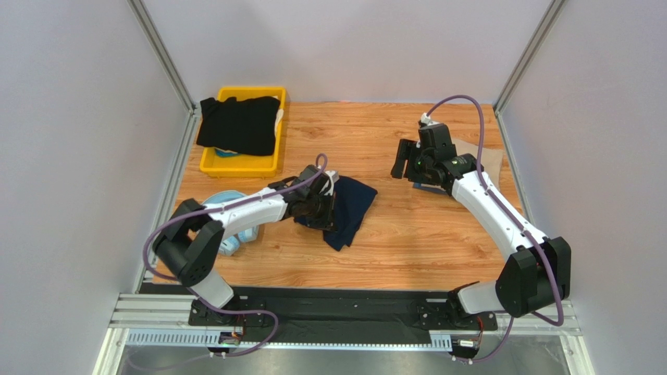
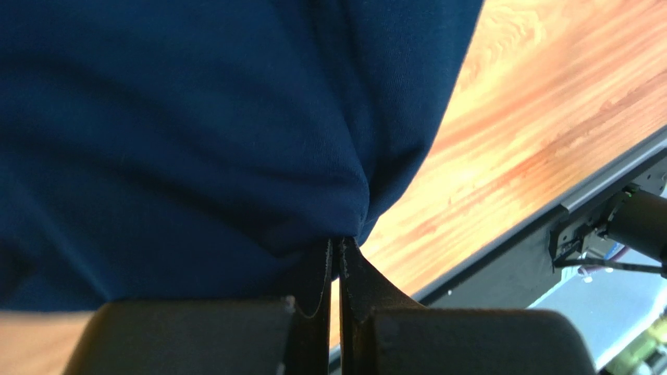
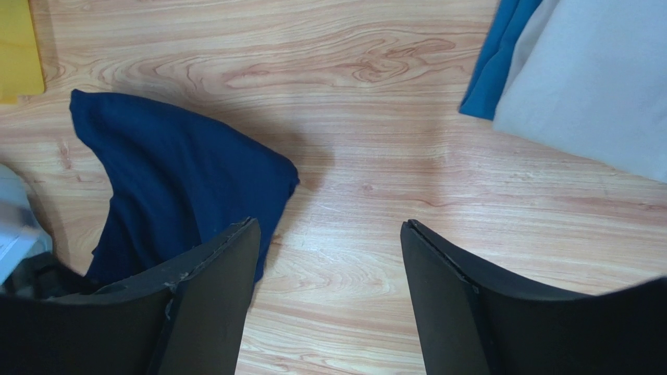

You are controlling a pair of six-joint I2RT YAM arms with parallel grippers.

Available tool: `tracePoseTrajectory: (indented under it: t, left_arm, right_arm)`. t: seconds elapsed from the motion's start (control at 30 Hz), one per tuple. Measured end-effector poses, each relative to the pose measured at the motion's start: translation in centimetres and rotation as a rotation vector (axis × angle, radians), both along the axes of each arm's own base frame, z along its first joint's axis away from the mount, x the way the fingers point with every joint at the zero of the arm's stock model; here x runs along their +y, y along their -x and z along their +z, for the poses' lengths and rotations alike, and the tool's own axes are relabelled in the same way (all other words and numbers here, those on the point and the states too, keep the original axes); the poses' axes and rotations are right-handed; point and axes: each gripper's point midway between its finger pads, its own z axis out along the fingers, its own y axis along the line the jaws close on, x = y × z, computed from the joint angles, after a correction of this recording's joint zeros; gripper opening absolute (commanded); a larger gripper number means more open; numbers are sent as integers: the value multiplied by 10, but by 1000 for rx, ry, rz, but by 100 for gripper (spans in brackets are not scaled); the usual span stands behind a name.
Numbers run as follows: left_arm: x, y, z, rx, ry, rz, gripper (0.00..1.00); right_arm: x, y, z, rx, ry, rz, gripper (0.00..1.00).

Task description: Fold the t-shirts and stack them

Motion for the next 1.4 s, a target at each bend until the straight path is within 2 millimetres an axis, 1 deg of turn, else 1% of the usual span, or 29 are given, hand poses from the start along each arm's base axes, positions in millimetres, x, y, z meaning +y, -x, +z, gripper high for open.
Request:
tracePoseTrajectory:
  t: [0.07,0.13,0.17,0.23,0.27,0.3,0.33,0.37,0.4,0.43,0.53,0.6,0.63,0.67,0.73,0.9,1.0,1.03,1.07,1.1,1.13,1.2,1.23,1.3,1.33,1.4]
  left_arm:
    - [9,9,11,-22,2,23,0]
    - [19,14,25,-55,13,56,0]
    - [24,17,30,-68,19,71,0]
    - [34,23,38,-83,27,94,0]
    - [38,27,40,-83,27,99,4]
    - [41,31,40,-80,23,102,19]
    - [45,35,39,-76,14,105,29]
    - [49,37,37,-71,-1,107,50]
    - [53,40,34,-60,-16,114,54]
    - [56,41,33,-60,-31,115,57]
    - [64,42,32,-62,-58,134,59]
    - [67,41,35,-79,-65,145,59]
    - [71,39,38,-98,-72,156,59]
    - [71,39,38,-99,-72,156,59]
    - [75,36,40,-124,-82,171,59]
    - [85,26,55,-215,-89,208,59]
    - [89,23,55,-235,-111,216,59]
    - [91,23,54,-235,-120,219,59]
    - [92,23,53,-234,-128,221,58]
    - [94,23,52,-234,-135,223,58]
    - [95,23,51,-235,-141,226,58]
    - [97,22,51,-238,-150,232,58]
    - [98,22,50,-241,-153,235,58]
    - [101,23,50,-246,-157,239,58]
    - [102,23,50,-248,-159,242,58]
    - [105,24,50,-258,-165,250,58]
  right_arm:
    - [4,0,-5,19,-12,8,73]
    - [8,-1,-13,43,-24,15,79]
    - [10,-1,-18,55,-32,19,79]
    - [15,0,-31,93,-47,32,79]
    - [18,0,-40,119,-53,39,80]
    - [21,1,-50,146,-59,47,80]
    - [23,2,-61,177,-62,51,81]
    - [25,3,-69,201,-63,54,81]
    - [27,6,-82,238,-66,62,81]
    - [28,8,-90,266,-69,66,82]
    - [34,17,-114,344,-86,83,82]
    - [39,23,-124,377,-96,96,81]
    - [47,29,-127,387,-104,120,81]
    - [48,29,-127,387,-105,122,81]
    - [58,31,-125,378,-119,145,81]
    - [83,38,-120,365,-153,209,81]
    - [95,43,-118,371,-170,241,80]
    - [98,44,-118,376,-173,250,72]
    - [101,43,-120,380,-176,256,66]
    - [103,44,-122,383,-174,263,57]
    - [106,46,-125,391,-173,270,38]
    - [111,50,-131,407,-168,281,16]
    - [113,52,-133,415,-167,284,12]
    - [116,54,-135,422,-167,290,7]
    - [118,55,-135,423,-167,291,0]
    - [119,55,-134,423,-165,294,0]
